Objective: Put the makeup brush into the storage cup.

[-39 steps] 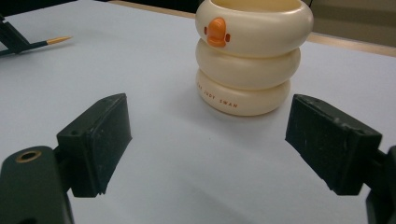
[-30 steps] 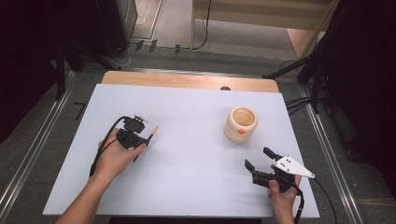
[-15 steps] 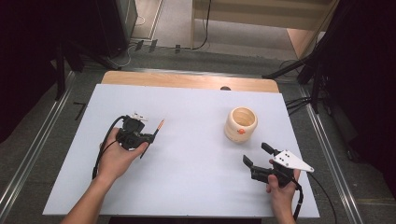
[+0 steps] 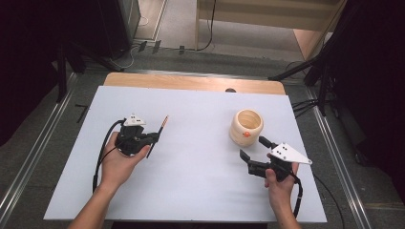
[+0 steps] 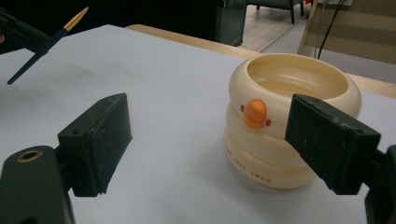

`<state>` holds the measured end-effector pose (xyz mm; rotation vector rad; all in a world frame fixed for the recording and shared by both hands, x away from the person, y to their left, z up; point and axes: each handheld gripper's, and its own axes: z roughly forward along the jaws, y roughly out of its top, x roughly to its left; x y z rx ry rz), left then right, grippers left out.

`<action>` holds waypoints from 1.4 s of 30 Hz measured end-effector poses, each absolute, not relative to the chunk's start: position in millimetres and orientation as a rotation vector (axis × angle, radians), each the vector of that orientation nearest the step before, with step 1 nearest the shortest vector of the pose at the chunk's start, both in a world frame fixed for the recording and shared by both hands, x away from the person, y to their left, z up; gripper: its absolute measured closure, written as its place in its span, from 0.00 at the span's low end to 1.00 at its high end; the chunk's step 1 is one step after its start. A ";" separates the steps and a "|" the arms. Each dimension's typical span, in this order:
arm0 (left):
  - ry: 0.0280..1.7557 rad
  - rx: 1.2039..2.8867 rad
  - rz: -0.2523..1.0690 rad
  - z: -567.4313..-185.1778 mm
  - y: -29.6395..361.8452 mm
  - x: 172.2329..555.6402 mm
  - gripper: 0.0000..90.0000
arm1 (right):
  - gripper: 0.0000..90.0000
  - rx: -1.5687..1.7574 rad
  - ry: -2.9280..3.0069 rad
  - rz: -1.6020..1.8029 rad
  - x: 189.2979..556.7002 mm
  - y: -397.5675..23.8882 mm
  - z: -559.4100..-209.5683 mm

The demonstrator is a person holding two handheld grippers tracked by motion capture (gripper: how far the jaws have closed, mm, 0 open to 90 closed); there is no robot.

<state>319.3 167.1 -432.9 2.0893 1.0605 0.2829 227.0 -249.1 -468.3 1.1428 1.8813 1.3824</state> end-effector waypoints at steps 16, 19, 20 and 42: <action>0.982 1.975 0.314 -431.9 168.3 313.4 0.95 | 0.17 1.158 1.867 1.457 248.8 -224.0 -461.9; 0.977 1.945 0.311 -432.7 168.4 312.3 0.95 | 0.18 1.160 1.860 1.467 251.2 -220.4 -459.6; 0.977 1.937 0.306 -432.8 168.5 312.1 0.95 | 0.18 1.158 1.861 1.470 252.3 -219.0 -458.8; 0.885 1.835 0.303 -440.6 151.5 299.2 0.95 | 0.18 1.123 1.901 1.526 263.6 -182.9 -447.4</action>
